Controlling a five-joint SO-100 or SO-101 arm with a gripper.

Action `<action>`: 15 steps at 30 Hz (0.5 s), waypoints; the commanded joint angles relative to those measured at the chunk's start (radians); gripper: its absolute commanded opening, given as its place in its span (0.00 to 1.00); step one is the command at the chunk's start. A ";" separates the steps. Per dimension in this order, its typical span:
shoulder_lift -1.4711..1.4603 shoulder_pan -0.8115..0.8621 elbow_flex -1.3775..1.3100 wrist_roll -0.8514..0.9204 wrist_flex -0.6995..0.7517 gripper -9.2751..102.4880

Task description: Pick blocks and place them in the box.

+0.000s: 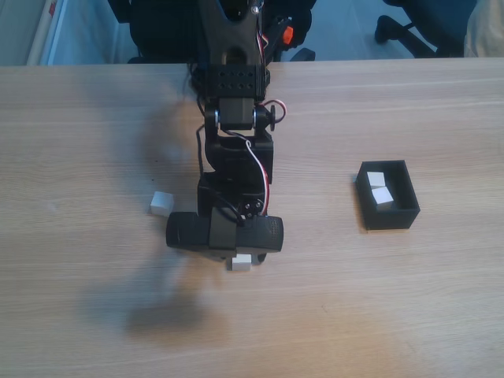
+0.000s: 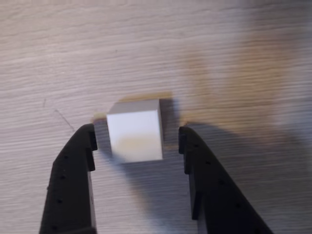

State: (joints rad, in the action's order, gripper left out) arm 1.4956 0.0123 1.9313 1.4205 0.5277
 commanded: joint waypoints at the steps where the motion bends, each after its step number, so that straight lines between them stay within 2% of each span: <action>1: 0.000 0.002 -0.069 0.006 -0.018 0.23; 11: 0.018 -0.003 -0.049 -0.025 -0.020 0.08; 15: 0.078 -0.018 -0.011 -0.029 -0.018 0.08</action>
State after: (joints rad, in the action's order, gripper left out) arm 1.4910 0.0092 1.9175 1.3990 0.5277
